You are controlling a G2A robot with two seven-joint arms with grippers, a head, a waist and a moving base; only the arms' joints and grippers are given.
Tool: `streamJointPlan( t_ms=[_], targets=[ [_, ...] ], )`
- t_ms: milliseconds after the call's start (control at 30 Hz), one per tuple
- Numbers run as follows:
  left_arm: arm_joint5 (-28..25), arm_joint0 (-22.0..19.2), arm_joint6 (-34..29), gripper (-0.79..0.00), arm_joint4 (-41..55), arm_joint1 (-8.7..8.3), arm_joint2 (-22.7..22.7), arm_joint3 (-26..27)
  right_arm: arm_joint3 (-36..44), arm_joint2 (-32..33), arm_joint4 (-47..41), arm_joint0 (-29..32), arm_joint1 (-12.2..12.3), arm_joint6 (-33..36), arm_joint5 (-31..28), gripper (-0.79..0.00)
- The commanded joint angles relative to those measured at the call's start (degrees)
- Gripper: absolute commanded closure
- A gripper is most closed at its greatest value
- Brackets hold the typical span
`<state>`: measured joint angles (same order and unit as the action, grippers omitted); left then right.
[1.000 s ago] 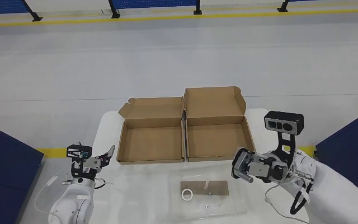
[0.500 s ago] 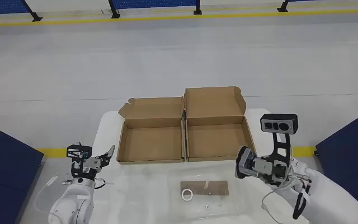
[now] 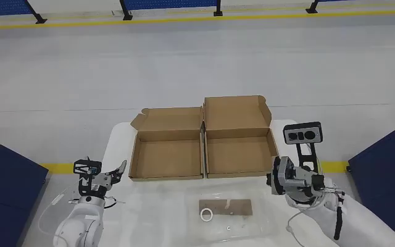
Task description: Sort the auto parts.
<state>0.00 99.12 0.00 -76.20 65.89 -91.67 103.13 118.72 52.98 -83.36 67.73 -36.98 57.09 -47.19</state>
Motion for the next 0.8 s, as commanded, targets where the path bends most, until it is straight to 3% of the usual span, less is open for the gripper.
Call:
streamJointPlan(
  t_ms=[0,133,500,767],
  targets=[
    [0.0,0.0,0.0,-0.785,0.0,0.0,0.0,0.0,0.28,0.17,0.6,0.1,-0.1,-0.78,1.09,0.0],
    [0.0,0.0,0.0,-0.785,0.0,0.0,0.0,0.0,1.2,0.69,-0.55,1.51,-0.91,-1.48,2.67,0.0],
    [0.0,0.0,0.0,-0.785,0.0,0.0,0.0,0.0,0.07,2.76,-10.57,4.74,-3.71,5.09,5.41,0.0],
    [0.0,0.0,0.0,-0.785,0.0,0.0,0.0,0.0,-0.34,3.88,-11.62,5.43,-4.69,6.09,7.2,0.0]
  ],
)
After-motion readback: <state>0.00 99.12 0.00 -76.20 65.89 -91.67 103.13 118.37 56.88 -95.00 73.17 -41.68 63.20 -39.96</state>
